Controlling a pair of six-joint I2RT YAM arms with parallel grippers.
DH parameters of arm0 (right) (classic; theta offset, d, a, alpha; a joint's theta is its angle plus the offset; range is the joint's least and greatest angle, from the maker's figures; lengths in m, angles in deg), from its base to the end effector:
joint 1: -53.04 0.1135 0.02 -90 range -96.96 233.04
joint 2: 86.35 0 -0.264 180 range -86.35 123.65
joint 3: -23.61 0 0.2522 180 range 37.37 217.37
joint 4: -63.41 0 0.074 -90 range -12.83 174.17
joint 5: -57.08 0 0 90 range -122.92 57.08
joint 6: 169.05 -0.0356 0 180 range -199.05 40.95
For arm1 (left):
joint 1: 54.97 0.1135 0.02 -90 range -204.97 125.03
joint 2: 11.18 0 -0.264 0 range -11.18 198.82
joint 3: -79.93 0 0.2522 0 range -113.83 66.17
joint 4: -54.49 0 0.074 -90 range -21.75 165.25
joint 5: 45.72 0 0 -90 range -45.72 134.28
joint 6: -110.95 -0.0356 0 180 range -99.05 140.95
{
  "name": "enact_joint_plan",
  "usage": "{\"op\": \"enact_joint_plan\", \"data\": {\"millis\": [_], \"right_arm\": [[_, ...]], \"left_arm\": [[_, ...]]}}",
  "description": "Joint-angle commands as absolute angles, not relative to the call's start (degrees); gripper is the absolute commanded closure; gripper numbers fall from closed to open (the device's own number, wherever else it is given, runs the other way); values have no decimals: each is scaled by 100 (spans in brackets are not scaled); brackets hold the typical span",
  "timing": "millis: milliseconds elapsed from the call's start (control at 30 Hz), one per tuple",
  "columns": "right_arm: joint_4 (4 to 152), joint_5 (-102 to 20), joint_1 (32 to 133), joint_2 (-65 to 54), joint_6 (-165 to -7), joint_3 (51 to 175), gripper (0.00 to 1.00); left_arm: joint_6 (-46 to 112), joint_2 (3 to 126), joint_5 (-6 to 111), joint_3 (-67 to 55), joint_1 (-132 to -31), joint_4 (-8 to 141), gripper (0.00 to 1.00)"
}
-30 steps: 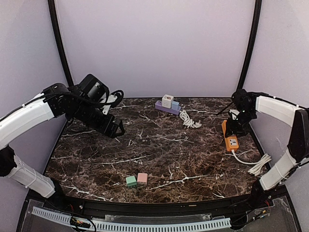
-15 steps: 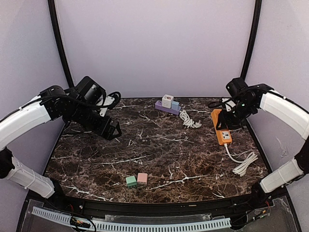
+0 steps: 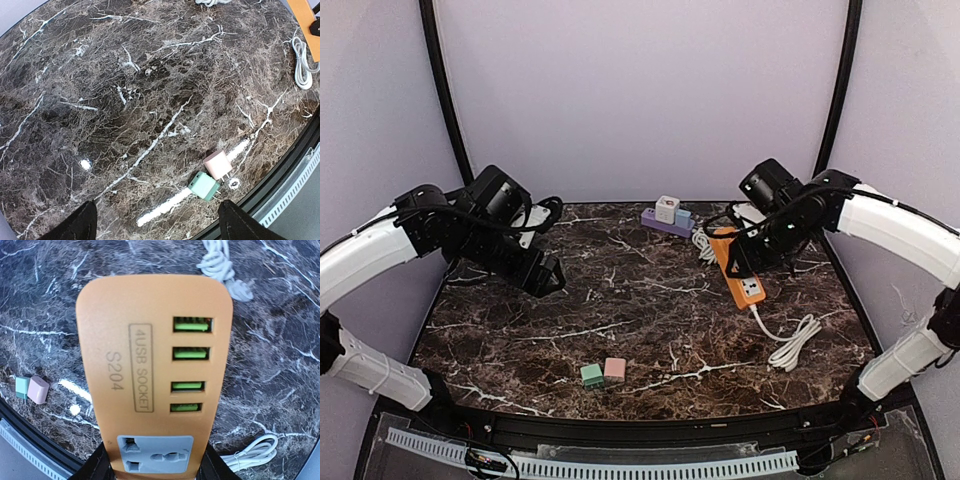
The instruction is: Insert the plug
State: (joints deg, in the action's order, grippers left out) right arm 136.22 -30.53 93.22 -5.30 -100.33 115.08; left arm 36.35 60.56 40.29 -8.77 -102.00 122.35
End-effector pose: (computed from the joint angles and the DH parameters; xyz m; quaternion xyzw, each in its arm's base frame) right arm 0.2132 0.1781 0.3228 -0.1545 0.9585 0.1045 0.2154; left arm 0.1706 -0.1795 0.3528 0.2455 0.9093 -0.1453 0.3030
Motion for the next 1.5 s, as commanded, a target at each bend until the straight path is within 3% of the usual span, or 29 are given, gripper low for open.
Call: {"op": "enact_joint_plan", "data": {"millis": [0, 533, 900, 1233, 1467], "right_arm": [[13249, -2794, 10061, -146, -10309, 11954, 100], [12814, -2985, 11682, 2150, -10044, 13391, 100], [13280, -2732, 11675, 4070, -9900, 14747, 100], [13262, -3063, 11420, 4778, -9827, 15079, 100], [13210, -3236, 11350, 4806, -9795, 15047, 74]], "left_arm": [[3616, 5890, 4073, -679, -10169, 12409, 15], [3859, 5438, 4086, -112, -10172, 12398, 15], [4040, 5251, 4174, 278, -10173, 12373, 15], [4145, 5142, 4180, 614, -10171, 12334, 15], [4207, 5177, 4199, 718, -10172, 12250, 15]]}}
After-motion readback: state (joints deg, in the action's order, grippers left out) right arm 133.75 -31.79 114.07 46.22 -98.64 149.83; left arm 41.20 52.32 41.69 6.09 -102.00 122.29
